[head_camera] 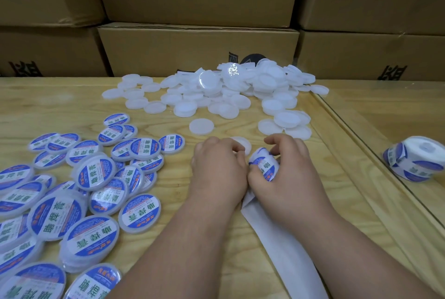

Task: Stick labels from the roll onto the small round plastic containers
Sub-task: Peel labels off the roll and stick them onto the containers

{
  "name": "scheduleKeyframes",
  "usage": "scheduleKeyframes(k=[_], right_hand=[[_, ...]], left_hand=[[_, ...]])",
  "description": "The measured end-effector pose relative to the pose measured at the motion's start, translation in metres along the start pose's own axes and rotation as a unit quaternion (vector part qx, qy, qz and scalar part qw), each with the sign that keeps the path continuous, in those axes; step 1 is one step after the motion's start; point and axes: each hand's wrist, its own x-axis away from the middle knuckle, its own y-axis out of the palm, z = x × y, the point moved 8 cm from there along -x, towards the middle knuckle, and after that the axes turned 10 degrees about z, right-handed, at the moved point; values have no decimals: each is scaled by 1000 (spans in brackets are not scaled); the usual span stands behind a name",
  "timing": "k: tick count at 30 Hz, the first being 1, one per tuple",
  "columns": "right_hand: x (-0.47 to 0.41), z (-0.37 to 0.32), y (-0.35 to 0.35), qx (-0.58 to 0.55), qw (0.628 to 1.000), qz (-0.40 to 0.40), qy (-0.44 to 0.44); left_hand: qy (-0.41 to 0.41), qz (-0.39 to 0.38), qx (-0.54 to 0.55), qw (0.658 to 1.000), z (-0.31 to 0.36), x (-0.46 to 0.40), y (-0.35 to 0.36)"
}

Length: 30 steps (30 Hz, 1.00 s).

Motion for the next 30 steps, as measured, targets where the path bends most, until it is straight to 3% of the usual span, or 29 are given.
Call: scheduleKeyframes(k=[3, 7, 12, 17, 20, 24, 28, 30], right_hand=[[-2, 5, -3, 14, 999, 32, -4], [-3, 15, -12, 158, 985, 58, 27], [-4, 16, -8, 91, 995, 45, 13], [-6, 10, -7, -25, 998, 64, -1], [-7, 10, -7, -55, 996, 65, -4], [-6, 10, -3, -66, 997, 38, -10], [-7, 6, -4, -72, 996, 39, -31], [-8, 4, -7, -62, 996, 53, -43]], left_hand=[[-10, 2, -14, 1000, -3, 0, 0], [0, -26, -43, 999, -4, 1, 7], [-16, -23, -30, 999, -4, 1, 6], [-25, 25, 122, 992, 2, -2, -11], [-69, 32, 281, 957, 3, 2, -21], [-78, 38, 378, 922, 6, 9, -31], [-67, 53, 409, 908, 2, 18, -39], [-60, 38, 368, 927, -3, 27, -36]])
